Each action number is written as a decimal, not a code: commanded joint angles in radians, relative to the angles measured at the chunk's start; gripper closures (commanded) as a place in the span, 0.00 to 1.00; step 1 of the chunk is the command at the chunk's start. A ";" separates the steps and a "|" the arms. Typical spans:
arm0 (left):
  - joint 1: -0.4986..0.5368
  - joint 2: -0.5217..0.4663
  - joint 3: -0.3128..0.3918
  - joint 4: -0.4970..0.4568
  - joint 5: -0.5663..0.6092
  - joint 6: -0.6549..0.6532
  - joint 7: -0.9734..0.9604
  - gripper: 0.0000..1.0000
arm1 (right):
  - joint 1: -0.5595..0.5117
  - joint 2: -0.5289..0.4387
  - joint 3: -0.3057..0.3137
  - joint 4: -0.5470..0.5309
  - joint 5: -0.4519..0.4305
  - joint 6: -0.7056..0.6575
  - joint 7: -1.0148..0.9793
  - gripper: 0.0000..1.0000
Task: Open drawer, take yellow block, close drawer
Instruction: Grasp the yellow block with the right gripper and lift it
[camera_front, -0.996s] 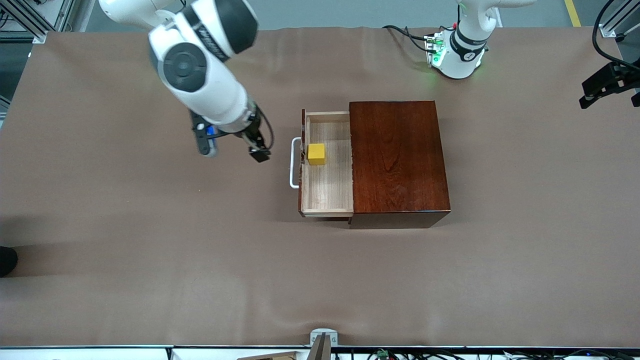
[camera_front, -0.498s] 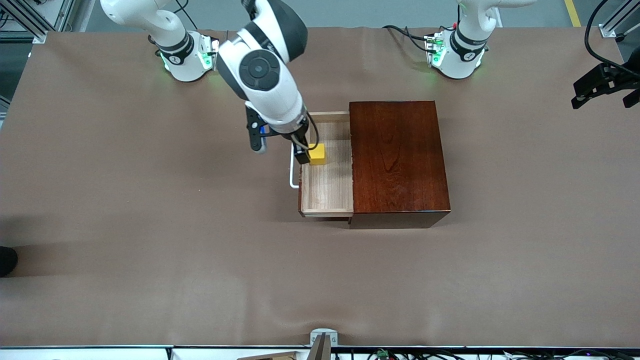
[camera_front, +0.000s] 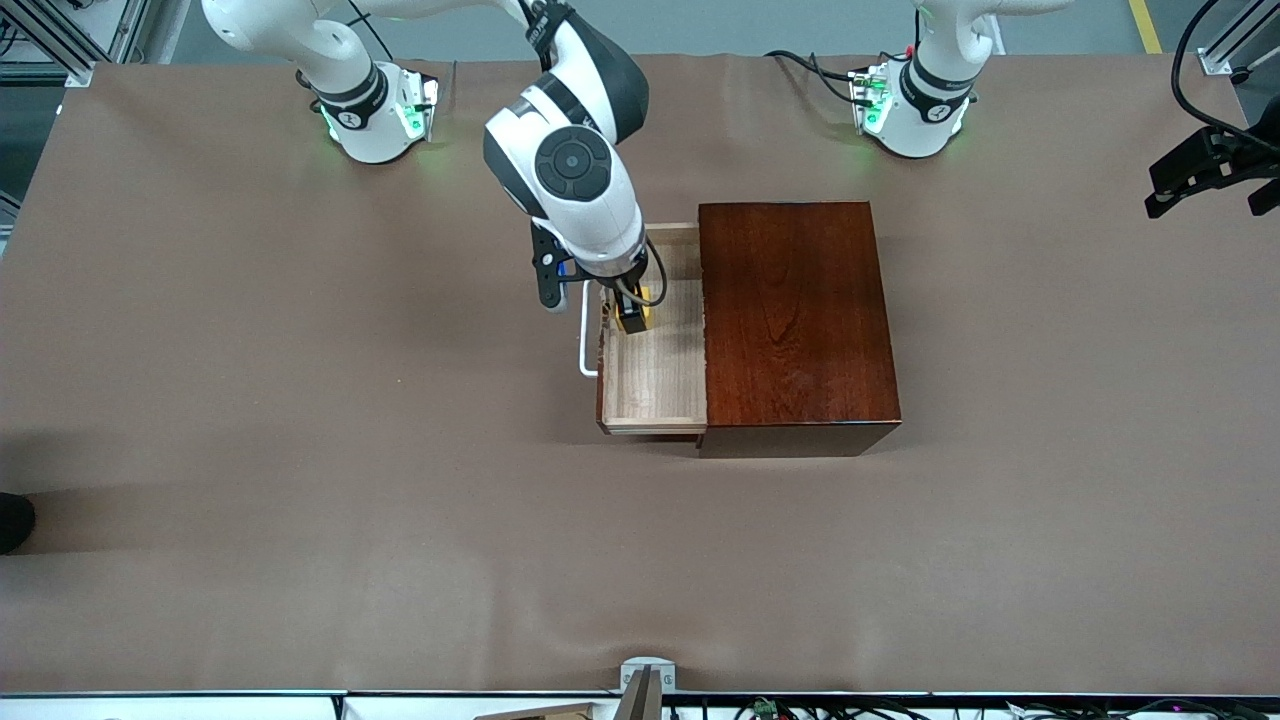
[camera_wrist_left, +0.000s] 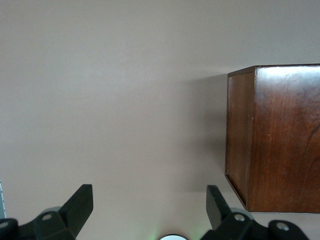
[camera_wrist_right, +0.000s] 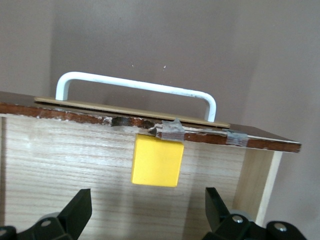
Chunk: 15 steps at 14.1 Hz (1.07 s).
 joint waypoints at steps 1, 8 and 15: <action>0.011 -0.016 -0.009 -0.013 0.000 0.004 0.009 0.00 | 0.037 0.025 -0.012 -0.005 -0.035 0.023 0.028 0.00; 0.011 -0.013 -0.009 -0.013 -0.001 0.004 0.012 0.00 | 0.054 0.063 -0.014 -0.021 -0.078 0.038 0.028 0.00; 0.011 -0.011 -0.009 -0.013 -0.001 0.007 0.010 0.00 | 0.042 0.069 -0.016 -0.006 -0.076 0.029 0.044 1.00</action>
